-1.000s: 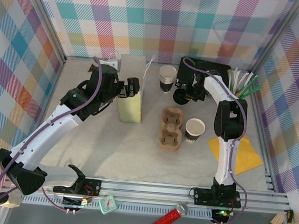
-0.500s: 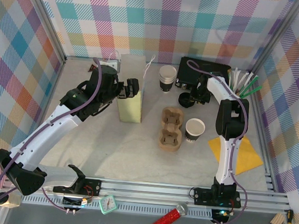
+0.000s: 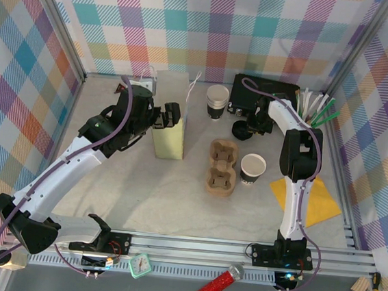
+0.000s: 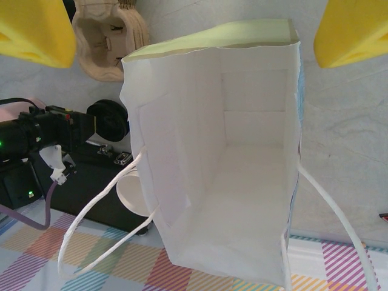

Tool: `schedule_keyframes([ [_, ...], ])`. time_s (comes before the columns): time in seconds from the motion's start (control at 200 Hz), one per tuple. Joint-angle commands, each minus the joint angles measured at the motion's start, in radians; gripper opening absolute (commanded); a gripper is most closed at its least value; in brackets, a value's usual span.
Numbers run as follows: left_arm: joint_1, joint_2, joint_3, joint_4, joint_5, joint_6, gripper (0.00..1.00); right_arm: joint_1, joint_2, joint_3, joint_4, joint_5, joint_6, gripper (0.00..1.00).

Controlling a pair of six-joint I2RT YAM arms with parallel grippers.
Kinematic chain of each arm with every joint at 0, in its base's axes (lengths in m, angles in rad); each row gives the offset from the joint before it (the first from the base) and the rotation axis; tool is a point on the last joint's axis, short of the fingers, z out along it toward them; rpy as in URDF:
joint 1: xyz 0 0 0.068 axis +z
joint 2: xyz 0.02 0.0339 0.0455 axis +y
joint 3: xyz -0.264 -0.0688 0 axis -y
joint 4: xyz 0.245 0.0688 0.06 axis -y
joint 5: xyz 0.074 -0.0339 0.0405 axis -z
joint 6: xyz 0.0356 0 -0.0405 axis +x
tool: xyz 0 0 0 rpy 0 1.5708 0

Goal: Pack the takeout coffee

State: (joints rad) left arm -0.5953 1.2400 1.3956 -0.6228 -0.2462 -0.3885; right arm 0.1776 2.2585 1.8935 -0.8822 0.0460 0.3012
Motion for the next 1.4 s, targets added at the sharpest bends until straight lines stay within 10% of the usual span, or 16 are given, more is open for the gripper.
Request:
schedule_keyframes([
  [0.0, -0.012, -0.019, -0.009, 0.008, 0.004, -0.008, 1.0, 0.007, -0.022, 0.035, -0.02, 0.011, -0.002, 0.24],
  [0.405, -0.012, -0.011, -0.006, 0.01, 0.007, -0.003, 1.0, 0.011, -0.008, 0.055, -0.029, 0.009, -0.004, 0.0],
  [0.89, -0.055, 0.018, 0.07, 0.046, 0.052, -0.038, 1.0, 0.002, -0.215, -0.022, 0.003, -0.052, 0.041, 0.0],
  [1.395, -0.116, 0.247, 0.226, 0.336, 0.369, -0.3, 0.96, -0.118, -0.68, -0.422, 0.333, -0.613, 0.204, 0.0],
])
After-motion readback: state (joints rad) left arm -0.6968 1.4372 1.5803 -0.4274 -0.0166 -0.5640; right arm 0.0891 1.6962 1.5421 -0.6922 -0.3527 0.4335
